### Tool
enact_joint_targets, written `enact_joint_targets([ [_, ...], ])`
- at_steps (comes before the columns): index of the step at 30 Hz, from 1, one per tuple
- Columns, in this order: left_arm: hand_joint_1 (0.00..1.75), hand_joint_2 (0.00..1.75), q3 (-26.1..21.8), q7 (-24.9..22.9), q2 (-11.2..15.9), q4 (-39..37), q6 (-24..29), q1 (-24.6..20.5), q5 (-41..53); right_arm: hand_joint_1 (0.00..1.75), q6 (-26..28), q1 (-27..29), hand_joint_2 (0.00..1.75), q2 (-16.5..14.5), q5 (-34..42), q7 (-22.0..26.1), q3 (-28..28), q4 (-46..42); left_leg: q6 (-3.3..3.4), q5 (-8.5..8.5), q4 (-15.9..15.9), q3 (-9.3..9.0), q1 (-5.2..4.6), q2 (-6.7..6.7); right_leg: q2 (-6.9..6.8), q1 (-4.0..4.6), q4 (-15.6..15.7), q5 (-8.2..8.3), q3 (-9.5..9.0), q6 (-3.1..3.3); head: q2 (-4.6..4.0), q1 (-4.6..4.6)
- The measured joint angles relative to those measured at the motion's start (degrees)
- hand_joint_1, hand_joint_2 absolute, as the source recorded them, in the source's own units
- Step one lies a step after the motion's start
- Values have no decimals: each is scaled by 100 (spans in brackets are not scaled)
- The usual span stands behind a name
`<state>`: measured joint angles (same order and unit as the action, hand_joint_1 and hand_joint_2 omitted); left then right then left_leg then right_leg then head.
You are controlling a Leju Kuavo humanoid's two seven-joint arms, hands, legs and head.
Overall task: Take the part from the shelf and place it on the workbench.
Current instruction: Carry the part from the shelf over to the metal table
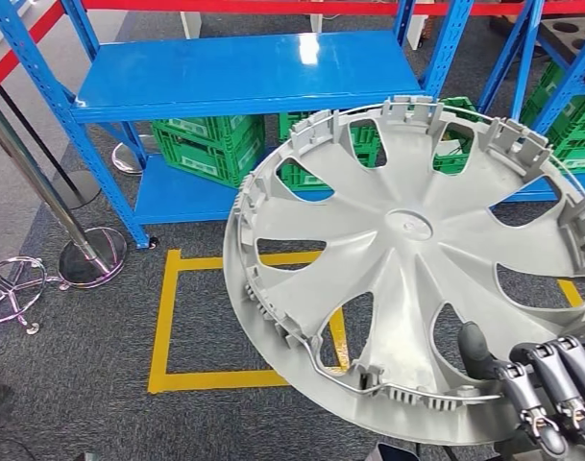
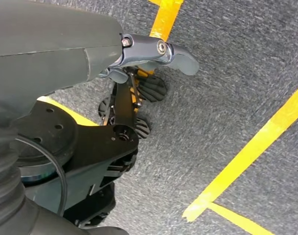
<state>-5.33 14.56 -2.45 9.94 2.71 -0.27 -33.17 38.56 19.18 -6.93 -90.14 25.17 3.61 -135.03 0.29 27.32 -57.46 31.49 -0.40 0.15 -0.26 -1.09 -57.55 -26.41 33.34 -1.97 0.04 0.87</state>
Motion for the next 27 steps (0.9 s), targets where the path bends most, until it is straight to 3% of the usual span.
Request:
enact_joint_targets([
  [8,0,175,-220,-145,-19,0,-30,17,-90,175,0,-1,175,2,0,-88,5,2,-1,0,0,0,1,0,0,1,-1,0,0,0,0,0],
  [12,0,175,-192,-112,-17,0,135,23,316,175,0,-4,175,2,0,-95,7,2,0,0,0,0,1,0,0,1,0,0,0,0,0,1],
  [20,0,175,786,-15,74,-1,1122,9,2007,175,0,-2,175,2,0,26,4,2,0,0,0,0,1,0,0,1,0,0,1,0,0,1],
  [27,0,175,1357,-29,122,-2,1262,1,2233,175,0,-1,175,1,0,40,4,2,-1,-1,0,0,1,0,0,1,0,0,1,0,0,0],
])
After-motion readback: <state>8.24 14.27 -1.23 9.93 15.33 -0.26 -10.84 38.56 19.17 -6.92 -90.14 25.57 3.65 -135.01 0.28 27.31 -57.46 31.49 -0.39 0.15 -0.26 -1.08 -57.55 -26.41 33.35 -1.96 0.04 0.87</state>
